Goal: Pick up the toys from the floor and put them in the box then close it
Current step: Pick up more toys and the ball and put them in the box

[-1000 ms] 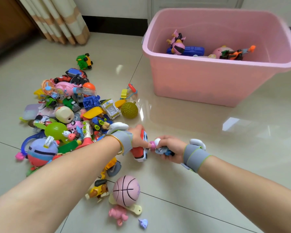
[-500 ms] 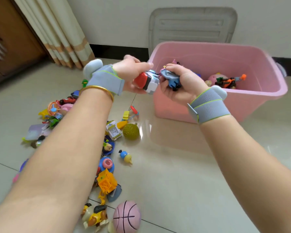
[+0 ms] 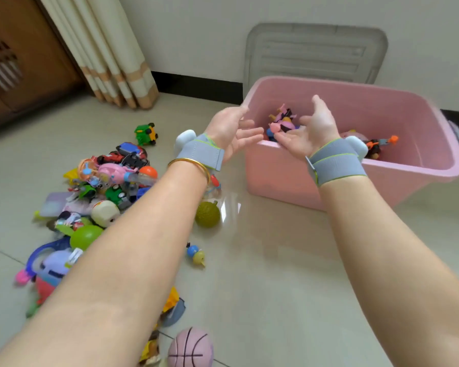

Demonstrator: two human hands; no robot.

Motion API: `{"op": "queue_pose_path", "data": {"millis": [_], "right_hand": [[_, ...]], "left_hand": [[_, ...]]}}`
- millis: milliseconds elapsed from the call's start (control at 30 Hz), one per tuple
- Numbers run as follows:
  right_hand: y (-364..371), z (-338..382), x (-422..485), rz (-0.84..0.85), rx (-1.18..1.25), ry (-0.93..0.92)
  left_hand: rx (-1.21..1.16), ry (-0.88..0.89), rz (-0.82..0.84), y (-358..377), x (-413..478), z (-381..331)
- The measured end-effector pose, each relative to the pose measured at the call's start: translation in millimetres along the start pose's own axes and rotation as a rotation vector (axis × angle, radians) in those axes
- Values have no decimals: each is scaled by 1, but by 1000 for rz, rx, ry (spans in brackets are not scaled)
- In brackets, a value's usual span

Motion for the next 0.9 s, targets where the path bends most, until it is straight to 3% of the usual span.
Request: {"op": "queue_pose_path", "data": {"millis": [167, 400, 467, 567, 600, 667, 767, 833, 900], "right_hand": [[14, -59, -40, 148, -319, 10], [-37, -228, -81, 439, -1427, 332], [-51, -257, -90, 595, -1748, 247], [-64, -280, -106, 800, -1987, 127], [-70, -285, -109, 833, -2085, 99], [-80, -292, -113, 853, -2281, 66], [-86, -296, -117, 796, -2228, 84], [-82, -286, -117, 622, -2063, 58], [-78, -267, -115, 438, -1882, 198]], "left_hand": [[410, -17, -17, -72, -37, 13], [970, -494, 135, -174, -125, 64], [1130, -661, 232, -191, -150, 80], [1488, -895, 495, -198, -181, 97], [1665, -884, 586, -197, -188, 102], [1931, -700, 715, -186, -204, 115], [1936, -481, 772, -176, -228, 144], [1870, -517, 736, -175, -241, 164], [1849, -537, 709, -173, -251, 176]]}}
Point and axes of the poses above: each hand's wrist, its own x-axis towards the middle knuckle, its own y-axis out of the palm, z = x × y, the point moved 2 cm from there along x, towards the middle knuckle, and after that the axes turned 8 degrees about y, right-handed, at the moved point
